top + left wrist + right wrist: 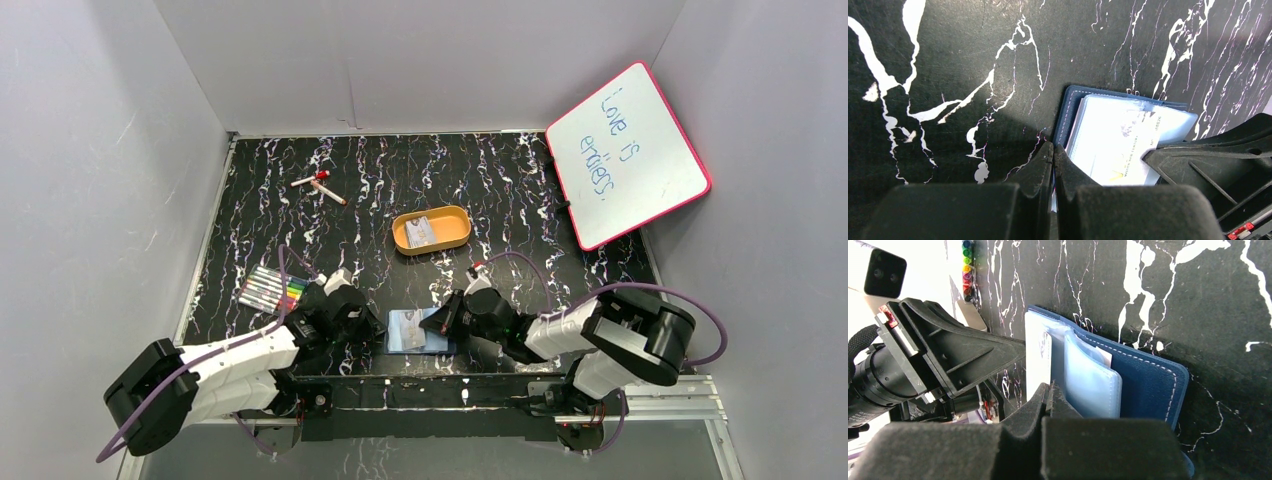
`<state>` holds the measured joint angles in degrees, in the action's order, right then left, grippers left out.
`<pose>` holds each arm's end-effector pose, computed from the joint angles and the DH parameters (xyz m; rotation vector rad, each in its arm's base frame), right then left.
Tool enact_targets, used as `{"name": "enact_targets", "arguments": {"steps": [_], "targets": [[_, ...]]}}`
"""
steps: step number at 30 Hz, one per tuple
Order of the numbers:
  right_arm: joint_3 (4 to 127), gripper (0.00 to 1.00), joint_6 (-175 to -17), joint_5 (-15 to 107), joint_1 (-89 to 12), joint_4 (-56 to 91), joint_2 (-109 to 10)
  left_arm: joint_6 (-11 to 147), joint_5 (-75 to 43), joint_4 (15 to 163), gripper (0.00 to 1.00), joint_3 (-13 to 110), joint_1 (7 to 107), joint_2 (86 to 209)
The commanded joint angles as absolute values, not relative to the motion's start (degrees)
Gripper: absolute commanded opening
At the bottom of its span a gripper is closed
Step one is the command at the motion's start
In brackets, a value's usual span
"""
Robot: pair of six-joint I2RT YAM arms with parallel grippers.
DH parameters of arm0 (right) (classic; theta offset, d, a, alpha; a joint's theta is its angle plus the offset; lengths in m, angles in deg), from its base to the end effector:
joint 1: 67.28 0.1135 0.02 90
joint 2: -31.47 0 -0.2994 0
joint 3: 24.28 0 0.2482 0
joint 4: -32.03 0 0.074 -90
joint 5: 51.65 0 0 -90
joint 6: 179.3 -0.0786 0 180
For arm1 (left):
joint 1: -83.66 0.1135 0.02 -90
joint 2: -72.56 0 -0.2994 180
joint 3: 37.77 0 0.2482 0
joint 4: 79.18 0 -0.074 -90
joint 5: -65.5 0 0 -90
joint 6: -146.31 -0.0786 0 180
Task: Put the credit cards into the card holder
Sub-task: Insert the credit card into the card holder.
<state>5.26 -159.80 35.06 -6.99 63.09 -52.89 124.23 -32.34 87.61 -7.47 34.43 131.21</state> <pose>0.1393 0.2350 0.1472 0.2455 2.2674 1.3253 0.1363 -0.1417 0.1506 -0.4735 2.4113 -0.8551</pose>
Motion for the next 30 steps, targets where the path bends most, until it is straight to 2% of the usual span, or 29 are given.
{"name": "enact_targets", "arguments": {"steps": [1,19,21,23,26,30], "targets": [[5.94,0.0,-160.66,31.94,-5.98,62.94,-51.77,125.75,-31.89,86.54,0.0,-8.88,34.35,130.63],[8.72,0.0,-159.67,33.4,-4.09,65.53,-56.24,127.04,-31.4,89.7,0.0,-9.43,34.36,131.07],[9.22,0.11,-158.26,33.24,-4.09,62.19,-54.03,127.07,-31.89,89.06,0.0,-9.48,34.35,130.61],[10.45,0.27,-156.56,32.49,-4.14,57.66,-51.65,127.23,-32.41,88.33,0.0,-9.65,34.35,129.87],[12.38,0.42,-154.85,31.98,-4.1,51.19,-49.24,127.47,-32.88,87.72,0.0,-9.97,34.36,128.64],[14.38,0.48,-153.85,33.41,-4.1,48.07,-49.57,127.61,-33.19,87.79,0.0,-10.01,34.36,128.35]]}}
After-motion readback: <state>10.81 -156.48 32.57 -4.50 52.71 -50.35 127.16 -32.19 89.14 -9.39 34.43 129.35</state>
